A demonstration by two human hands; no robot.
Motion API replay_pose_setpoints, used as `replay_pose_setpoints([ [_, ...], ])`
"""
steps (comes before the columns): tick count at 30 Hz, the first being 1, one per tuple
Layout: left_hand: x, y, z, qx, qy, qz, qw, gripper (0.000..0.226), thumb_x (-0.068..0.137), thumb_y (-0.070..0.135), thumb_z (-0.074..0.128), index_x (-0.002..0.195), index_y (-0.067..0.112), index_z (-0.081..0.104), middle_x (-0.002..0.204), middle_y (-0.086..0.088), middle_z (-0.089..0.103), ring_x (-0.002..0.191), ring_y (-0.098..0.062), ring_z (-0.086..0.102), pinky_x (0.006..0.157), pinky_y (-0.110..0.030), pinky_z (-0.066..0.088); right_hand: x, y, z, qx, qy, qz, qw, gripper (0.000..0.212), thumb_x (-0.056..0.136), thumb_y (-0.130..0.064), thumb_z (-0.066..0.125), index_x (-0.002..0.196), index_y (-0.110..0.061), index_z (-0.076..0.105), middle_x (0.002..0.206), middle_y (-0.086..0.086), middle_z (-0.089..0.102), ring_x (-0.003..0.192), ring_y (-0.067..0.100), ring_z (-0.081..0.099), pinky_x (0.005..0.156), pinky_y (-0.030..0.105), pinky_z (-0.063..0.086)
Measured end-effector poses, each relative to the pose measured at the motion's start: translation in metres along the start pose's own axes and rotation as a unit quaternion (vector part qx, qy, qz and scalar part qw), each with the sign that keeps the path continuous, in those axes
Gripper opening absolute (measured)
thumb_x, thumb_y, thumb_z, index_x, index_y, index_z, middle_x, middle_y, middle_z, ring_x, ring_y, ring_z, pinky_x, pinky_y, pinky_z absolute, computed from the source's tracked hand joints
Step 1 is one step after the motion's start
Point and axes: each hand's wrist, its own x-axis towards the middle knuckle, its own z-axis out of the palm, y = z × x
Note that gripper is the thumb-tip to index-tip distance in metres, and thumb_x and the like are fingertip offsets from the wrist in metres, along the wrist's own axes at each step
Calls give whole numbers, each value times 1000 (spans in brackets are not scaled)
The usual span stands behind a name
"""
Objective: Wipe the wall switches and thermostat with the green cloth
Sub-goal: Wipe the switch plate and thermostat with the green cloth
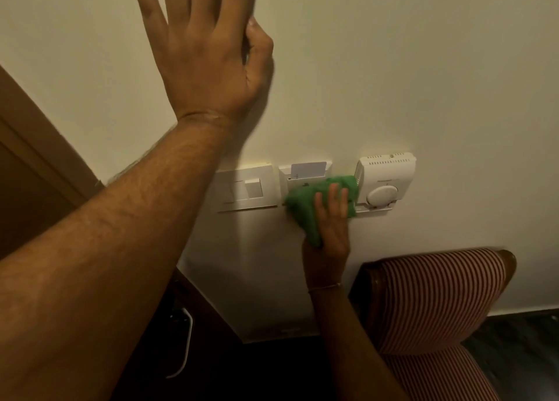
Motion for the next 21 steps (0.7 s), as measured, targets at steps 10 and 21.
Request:
replay_pose_setpoints([
  [10,2,1,-3,30,-9,-1,1000,57,102,24,60,156,7,49,154,-32,48,145,-50,38,126,-62,17,-26,9,-8,-42,-149,-57,986,71,91,-2,82,153,-16,51,169,-2,36,163,28,25,132,46,34],
  [21,8,17,-41,-27,-115,-7,993,79,101,26,54,170,21,16,174,-16,14,161,-37,9,128,-64,11,62,-6,-140,24,-105,-54,993,49,117,-31,45,164,-20,38,176,4,28,165,33,27,136,45,26],
])
